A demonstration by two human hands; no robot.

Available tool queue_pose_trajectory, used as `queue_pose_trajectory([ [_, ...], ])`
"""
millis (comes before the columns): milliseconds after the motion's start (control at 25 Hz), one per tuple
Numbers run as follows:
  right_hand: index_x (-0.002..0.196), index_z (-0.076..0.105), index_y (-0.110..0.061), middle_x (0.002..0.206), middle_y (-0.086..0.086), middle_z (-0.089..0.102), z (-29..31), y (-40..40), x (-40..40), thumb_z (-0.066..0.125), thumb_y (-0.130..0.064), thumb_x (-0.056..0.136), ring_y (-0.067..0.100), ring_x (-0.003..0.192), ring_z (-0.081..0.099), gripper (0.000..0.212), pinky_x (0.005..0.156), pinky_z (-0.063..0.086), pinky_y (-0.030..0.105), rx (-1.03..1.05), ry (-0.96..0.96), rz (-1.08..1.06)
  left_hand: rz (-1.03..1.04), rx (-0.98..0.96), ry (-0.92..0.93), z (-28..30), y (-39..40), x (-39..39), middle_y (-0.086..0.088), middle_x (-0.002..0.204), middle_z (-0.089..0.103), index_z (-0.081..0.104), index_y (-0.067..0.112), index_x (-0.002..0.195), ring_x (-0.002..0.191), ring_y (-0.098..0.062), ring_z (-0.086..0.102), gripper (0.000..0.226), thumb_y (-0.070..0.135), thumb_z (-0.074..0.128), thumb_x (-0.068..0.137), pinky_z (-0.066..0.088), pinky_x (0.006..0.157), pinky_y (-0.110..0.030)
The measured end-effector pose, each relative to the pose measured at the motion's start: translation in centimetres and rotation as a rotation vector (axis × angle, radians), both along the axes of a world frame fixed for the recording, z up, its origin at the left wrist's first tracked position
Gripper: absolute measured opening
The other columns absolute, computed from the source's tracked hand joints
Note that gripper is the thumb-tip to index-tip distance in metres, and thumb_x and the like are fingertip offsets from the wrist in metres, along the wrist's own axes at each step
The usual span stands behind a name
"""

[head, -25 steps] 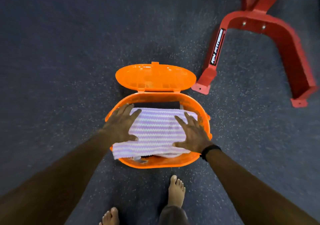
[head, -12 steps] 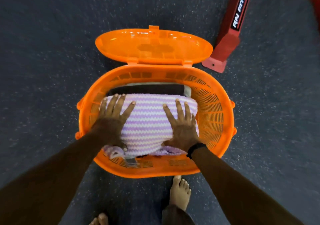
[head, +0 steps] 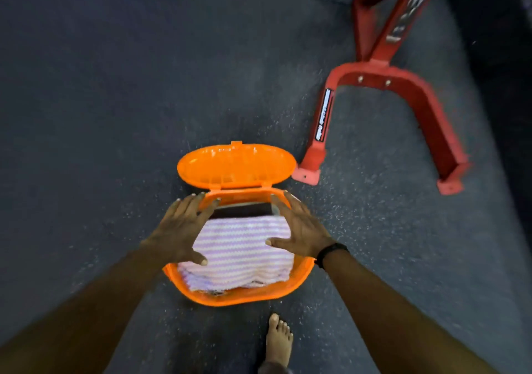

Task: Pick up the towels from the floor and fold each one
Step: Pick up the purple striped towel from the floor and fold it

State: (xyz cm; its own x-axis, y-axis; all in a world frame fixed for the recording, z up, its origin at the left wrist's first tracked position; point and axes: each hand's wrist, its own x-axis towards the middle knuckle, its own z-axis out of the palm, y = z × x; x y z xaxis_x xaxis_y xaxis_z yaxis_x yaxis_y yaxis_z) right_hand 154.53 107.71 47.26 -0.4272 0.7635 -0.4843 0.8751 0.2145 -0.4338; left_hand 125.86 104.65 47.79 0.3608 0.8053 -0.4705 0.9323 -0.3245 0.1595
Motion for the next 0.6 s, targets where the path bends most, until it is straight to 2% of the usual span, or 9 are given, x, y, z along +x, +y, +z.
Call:
queue_pose_trajectory([
  [80,0.154,0.007,-0.028,0.161,0.007,0.007,9.1,2.5,0.8,0.062,-0.063,0.079,0.025,0.148,0.011,0.100,0.117,0.022,0.047,0.022,0.080,-0.096,0.160,-0.069,-0.128,9.5,2.3,0.6,-0.013,0.160,0.007,0.000,0.023,0.154,0.147,-0.031,0.010,0.128,0.069,0.074,0.060,0.016,0.117,-0.044],
  [200,0.150,0.023,-0.020,0.155,0.008,0.027,24.0,6.0,2.3,0.067,-0.058,0.077,0.022,0.143,0.027,0.094,0.117,0.024,0.035,0.114,0.186,-0.214,0.279,-0.015,-0.280,23.9,5.3,1.4,-0.006,0.157,0.020,0.011,0.025,0.153,0.143,-0.025,0.021,0.131,0.085,0.063,0.049,0.027,0.115,-0.038],
  [240,0.149,0.028,-0.018,0.152,0.008,0.032,28.6,7.0,2.9,0.069,-0.053,0.078,0.021,0.141,0.030,0.089,0.115,0.024,0.031,0.151,0.197,-0.227,0.297,0.017,-0.315,28.3,6.1,1.6,-0.005,0.155,0.024,0.014,0.024,0.152,0.141,-0.024,0.025,0.130,0.085,0.064,0.049,0.029,0.113,-0.037],
  [360,0.146,0.036,-0.015,0.148,0.007,0.040,44.1,9.1,5.9,0.072,-0.043,0.081,0.020,0.136,0.038,0.079,0.112,0.028,0.029,0.278,0.204,-0.265,0.340,0.183,-0.398,42.7,7.6,2.3,-0.003,0.151,0.030,0.022,0.024,0.151,0.138,-0.022,0.031,0.111,0.064,0.076,0.063,0.032,0.112,-0.037],
  [440,0.144,0.038,-0.017,0.144,0.007,0.044,53.7,9.4,8.0,0.072,-0.043,0.080,0.021,0.132,0.043,0.077,0.111,0.033,0.032,0.367,0.225,-0.304,0.367,0.290,-0.477,51.6,8.1,2.8,-0.002,0.150,0.034,0.027,0.025,0.149,0.138,-0.020,0.033,0.104,0.060,0.077,0.065,0.032,0.112,-0.035],
  [520,0.142,0.041,-0.015,0.143,0.008,0.047,61.5,8.3,9.7,0.073,-0.040,0.081,0.021,0.130,0.046,0.073,0.110,0.034,0.030,0.466,0.232,-0.317,0.364,0.387,-0.558,58.9,8.0,3.3,-0.003,0.147,0.038,0.034,0.024,0.147,0.136,-0.020,0.037,0.098,0.056,0.078,0.066,0.032,0.110,-0.033],
  [600,0.140,0.043,-0.015,0.141,0.008,0.049,66.9,6.9,11.0,0.073,-0.038,0.081,0.020,0.125,0.050,0.070,0.106,0.037,0.030,0.530,0.254,-0.342,0.348,0.452,-0.628,64.5,7.8,3.8,-0.005,0.144,0.043,0.039,0.023,0.144,0.133,-0.019,0.042,0.093,0.052,0.080,0.066,0.035,0.108,-0.032],
])
